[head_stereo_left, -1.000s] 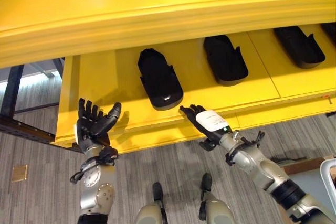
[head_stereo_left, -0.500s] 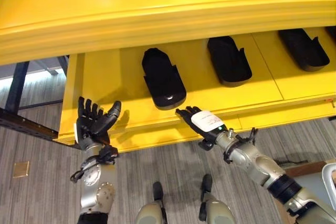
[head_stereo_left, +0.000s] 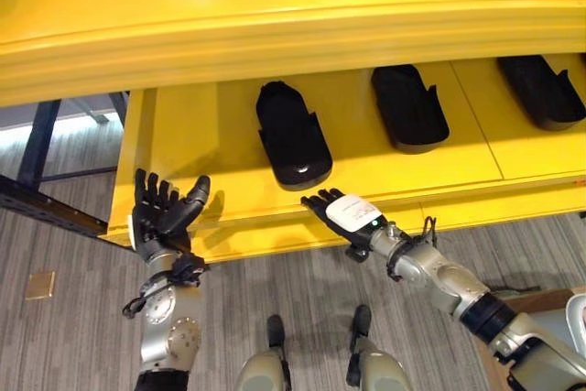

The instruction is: Move parts from the plastic box to the shelf.

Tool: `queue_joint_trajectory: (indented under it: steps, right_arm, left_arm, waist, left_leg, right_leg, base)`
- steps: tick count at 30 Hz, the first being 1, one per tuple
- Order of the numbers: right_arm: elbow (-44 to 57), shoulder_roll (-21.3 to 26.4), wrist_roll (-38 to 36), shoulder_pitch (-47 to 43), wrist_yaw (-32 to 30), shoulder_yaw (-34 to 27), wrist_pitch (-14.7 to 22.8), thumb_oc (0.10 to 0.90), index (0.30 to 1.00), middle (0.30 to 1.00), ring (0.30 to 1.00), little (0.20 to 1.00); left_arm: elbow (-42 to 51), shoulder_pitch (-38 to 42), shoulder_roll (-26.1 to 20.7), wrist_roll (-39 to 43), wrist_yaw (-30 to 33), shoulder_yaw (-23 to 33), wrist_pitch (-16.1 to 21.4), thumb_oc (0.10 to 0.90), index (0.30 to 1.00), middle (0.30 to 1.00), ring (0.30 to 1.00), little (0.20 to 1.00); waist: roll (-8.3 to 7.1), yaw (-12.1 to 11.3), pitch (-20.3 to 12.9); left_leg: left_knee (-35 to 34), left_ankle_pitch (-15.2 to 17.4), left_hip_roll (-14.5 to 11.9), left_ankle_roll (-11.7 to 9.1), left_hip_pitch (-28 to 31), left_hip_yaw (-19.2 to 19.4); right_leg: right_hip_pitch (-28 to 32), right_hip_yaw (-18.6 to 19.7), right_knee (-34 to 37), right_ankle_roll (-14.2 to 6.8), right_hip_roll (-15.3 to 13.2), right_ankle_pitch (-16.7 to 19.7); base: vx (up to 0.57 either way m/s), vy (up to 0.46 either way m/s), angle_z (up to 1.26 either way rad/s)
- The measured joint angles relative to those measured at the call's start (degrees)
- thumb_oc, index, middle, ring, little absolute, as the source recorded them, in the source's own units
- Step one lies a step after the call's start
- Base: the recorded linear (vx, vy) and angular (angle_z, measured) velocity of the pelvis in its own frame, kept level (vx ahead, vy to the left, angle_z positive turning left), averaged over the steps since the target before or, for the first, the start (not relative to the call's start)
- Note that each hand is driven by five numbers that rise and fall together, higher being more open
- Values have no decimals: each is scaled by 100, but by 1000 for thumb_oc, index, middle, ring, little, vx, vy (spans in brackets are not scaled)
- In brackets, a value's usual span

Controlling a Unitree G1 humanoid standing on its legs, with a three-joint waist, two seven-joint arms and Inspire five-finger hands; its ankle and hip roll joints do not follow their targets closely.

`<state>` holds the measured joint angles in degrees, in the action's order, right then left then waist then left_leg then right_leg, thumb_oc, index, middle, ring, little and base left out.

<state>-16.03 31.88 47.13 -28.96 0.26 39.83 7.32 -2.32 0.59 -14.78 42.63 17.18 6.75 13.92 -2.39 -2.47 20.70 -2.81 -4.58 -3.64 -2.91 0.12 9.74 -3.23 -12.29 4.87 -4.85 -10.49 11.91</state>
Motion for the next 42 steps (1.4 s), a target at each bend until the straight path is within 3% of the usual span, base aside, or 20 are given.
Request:
queue_joint_trajectory:
  steps: [6,42]
  right_arm:
    - [-50,13,15,-41,6,7,-2,900,1000,1000,1000,1000]
    - [-305,-193,-236,-264,-70,-11,-160,900,1000,1000,1000,1000]
  left_arm:
    - [0,1,0,3,-1,0,1,900,1000,1000,1000,1000]
    - [-192,-17,0,212,-3,-2,27,900,1000,1000,1000,1000]
  waist:
    - [0,-91,0]
    - [-1,-123,0]
  left_leg:
    - [11,0,1,0,-12,-15]
    - [54,1,5,5,-109,-94]
  right_leg:
    - [2,-9,0,0,-4,0]
    - [-21,-100,0,1,-17,-14]
  base:
    - [2,1,1]
    - [1,1,0]
